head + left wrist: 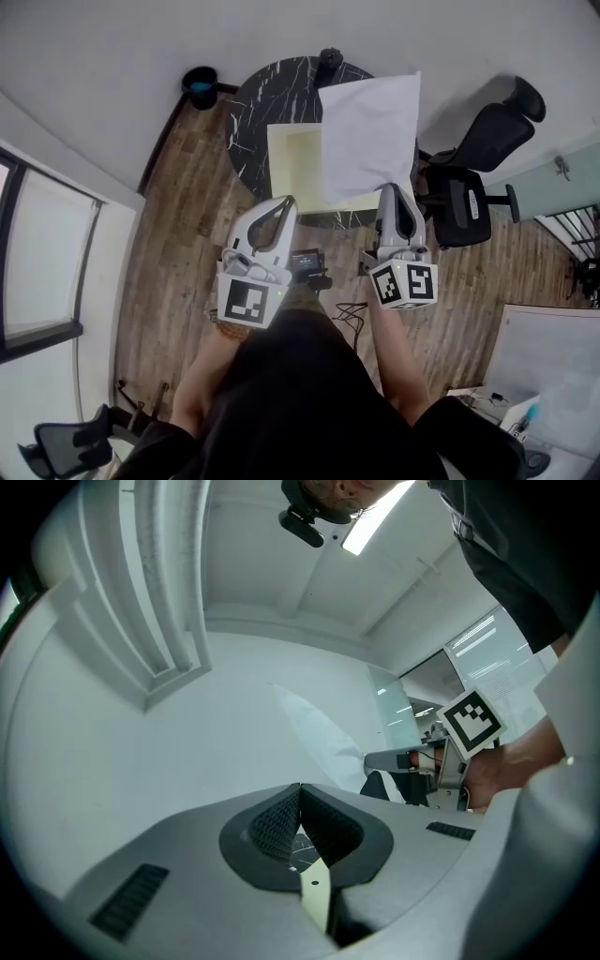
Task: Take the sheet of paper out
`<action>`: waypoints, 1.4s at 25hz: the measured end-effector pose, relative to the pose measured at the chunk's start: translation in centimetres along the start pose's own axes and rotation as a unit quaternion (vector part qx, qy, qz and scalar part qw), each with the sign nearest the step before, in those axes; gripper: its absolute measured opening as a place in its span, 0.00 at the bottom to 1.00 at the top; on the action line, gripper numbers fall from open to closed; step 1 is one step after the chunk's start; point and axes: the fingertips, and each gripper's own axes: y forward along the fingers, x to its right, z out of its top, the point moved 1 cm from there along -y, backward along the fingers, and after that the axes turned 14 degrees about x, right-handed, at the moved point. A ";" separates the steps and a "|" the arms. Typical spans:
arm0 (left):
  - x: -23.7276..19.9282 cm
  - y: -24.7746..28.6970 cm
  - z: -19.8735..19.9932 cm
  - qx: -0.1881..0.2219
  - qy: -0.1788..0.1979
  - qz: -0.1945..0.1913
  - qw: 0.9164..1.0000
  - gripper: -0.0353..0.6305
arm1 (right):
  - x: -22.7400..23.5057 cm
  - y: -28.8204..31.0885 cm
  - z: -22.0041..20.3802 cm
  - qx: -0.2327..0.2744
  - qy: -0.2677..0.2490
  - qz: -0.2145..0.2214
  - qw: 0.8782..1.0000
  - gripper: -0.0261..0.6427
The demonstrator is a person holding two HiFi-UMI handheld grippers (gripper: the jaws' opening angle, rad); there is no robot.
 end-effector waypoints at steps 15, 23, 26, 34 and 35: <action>0.3 -2.6 0.1 0.000 -0.018 0.023 1.000 0.05 | -5.0 -1.7 2.7 0.046 -0.026 0.050 0.997 0.03; 0.3 -3.4 0.5 0.015 0.004 0.017 1.000 0.05 | -6.2 -2.0 2.8 0.056 -0.013 0.063 0.996 0.03; 0.4 -4.0 0.4 0.010 0.008 0.019 1.000 0.05 | -6.6 -2.2 3.1 0.062 -0.014 0.066 0.996 0.03; 0.2 -4.3 1.1 0.029 0.038 0.014 0.999 0.05 | -7.2 -2.5 3.0 0.062 -0.025 0.076 0.995 0.03; 0.2 -4.3 1.2 0.030 0.042 0.012 0.999 0.05 | -7.2 -2.5 2.9 0.061 -0.025 0.077 0.995 0.03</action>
